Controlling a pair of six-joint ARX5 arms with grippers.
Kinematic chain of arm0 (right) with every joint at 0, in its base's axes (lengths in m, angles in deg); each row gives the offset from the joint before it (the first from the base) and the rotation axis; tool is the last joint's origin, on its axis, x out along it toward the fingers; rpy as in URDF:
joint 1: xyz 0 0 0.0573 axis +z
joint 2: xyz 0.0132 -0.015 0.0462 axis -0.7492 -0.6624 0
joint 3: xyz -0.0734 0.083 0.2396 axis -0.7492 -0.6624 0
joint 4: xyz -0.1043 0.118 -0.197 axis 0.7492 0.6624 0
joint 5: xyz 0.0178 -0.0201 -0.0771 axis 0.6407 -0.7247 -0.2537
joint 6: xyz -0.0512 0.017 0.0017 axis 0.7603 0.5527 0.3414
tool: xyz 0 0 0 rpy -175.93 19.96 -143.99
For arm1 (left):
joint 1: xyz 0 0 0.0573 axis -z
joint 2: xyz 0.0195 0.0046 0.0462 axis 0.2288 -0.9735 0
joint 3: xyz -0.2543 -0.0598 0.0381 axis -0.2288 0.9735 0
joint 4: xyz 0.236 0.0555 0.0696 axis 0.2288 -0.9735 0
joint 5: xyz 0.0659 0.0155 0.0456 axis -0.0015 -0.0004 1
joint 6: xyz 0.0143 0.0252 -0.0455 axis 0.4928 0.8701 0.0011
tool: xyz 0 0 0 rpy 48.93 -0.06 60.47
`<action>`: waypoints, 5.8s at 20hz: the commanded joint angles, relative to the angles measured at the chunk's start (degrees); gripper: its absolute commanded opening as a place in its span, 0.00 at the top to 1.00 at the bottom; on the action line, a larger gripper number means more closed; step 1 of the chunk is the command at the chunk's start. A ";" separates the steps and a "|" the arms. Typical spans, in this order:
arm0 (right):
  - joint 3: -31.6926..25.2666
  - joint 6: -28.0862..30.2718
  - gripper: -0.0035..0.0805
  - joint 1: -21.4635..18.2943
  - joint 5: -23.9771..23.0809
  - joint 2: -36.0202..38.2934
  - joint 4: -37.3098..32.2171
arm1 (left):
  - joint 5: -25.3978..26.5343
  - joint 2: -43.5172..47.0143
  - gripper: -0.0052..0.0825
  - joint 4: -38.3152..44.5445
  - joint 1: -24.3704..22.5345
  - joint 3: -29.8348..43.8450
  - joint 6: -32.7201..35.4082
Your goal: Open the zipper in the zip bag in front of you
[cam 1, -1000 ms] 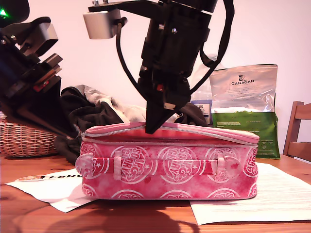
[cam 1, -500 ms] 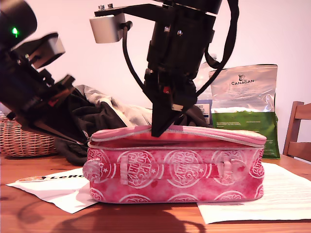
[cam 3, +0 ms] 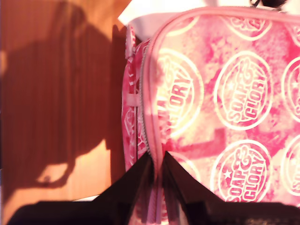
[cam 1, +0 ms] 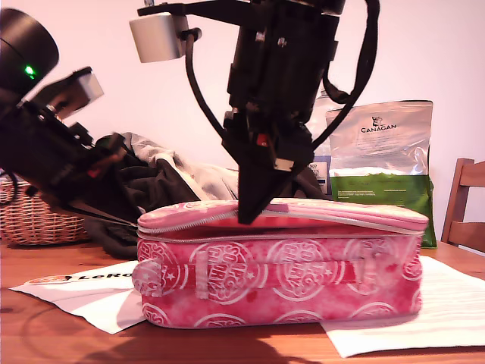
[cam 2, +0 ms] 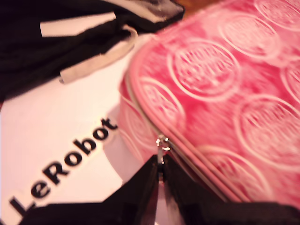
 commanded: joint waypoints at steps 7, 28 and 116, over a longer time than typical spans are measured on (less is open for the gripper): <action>-0.61 -1.11 0.97 1.92 1.38 -0.50 3.65 | 0.33 -6.58 0.96 9.92 -2.64 -1.51 0.02; -0.61 -1.64 0.97 2.82 1.97 -0.50 4.46 | 0.52 -9.64 0.70 9.44 -3.06 -8.50 -0.15; 28.26 -13.05 0.97 -6.23 -2.19 8.96 22.99 | 14.49 -3.87 0.97 24.92 13.16 -12.70 1.75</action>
